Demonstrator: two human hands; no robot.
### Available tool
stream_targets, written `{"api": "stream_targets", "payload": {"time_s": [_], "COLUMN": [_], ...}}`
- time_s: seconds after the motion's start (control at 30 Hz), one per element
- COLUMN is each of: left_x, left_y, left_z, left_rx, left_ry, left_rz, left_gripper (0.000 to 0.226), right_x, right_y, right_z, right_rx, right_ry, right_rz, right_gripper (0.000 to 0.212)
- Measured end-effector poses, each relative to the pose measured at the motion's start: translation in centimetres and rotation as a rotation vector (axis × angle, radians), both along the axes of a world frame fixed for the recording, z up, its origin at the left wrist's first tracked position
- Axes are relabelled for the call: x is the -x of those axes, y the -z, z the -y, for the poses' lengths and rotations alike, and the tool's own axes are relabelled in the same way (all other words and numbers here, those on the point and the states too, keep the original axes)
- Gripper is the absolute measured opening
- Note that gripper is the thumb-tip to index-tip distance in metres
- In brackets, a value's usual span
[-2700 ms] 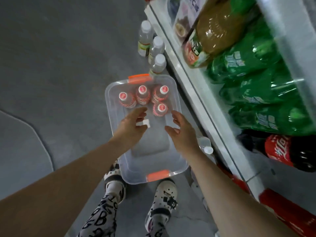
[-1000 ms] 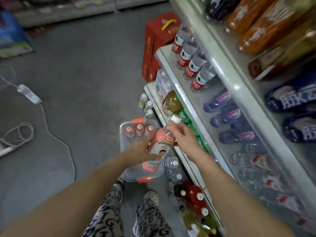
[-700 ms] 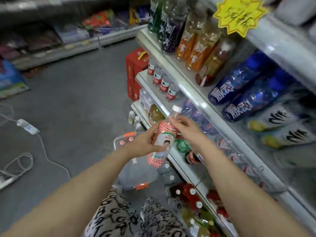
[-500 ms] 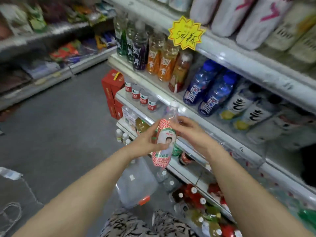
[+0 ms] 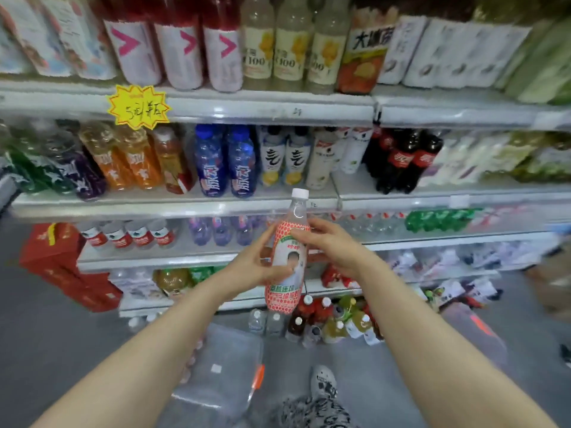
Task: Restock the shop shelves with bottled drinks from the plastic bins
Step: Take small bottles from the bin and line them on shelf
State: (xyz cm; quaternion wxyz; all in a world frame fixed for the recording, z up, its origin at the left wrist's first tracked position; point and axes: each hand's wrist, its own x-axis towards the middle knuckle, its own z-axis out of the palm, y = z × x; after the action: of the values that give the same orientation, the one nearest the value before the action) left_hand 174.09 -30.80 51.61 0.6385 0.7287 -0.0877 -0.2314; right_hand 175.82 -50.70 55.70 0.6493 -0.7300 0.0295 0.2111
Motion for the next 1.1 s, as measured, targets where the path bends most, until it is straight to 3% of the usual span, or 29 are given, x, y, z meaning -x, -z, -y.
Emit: {"api": "stream_targets", "payload": {"time_s": [0.2,0.43,0.57,0.67,0.77,0.87,1.1], "left_x": [0.7,3.2,5.2,7.0,8.8,10.5,12.6], "left_y": [-1.7,-3.2,-3.6,-3.7,-3.6,-3.7,-4.0], "left_z": [9.5,21.8,30.3,37.4,44.9,52.0,64.8], "left_rx": [-0.001,0.048,0.05,0.023,0.028,0.061,0.107], "left_ry": [0.27,0.511,0.591,0.622,0.664,0.708,0.814], "left_rz": [0.015,0.034,0.048,0.072,0.075,0.049,0.009], "left_gripper": [0.089,0.08,0.085,0.097,0.095,0.087,0.083], "right_x": [5.7,11.6,15.2,17.8,20.4,22.9,25.9], "right_y": [-1.5,-2.0,-2.5,-3.0,-3.6,-4.4,-5.6], "right_z": [9.2,20.7,28.4,35.1,42.2,48.6,60.9], "right_rx": [0.009,0.029,0.018,0.058,0.089,0.11,0.19], "right_ry": [0.288,0.481,0.567,0.596,0.649,0.687,0.743], "right_rz": [0.008,0.02,0.025,0.026,0.03,0.035,0.075], "right_gripper": [0.025,0.045,0.019,0.036,0.052,0.033,0.028]}}
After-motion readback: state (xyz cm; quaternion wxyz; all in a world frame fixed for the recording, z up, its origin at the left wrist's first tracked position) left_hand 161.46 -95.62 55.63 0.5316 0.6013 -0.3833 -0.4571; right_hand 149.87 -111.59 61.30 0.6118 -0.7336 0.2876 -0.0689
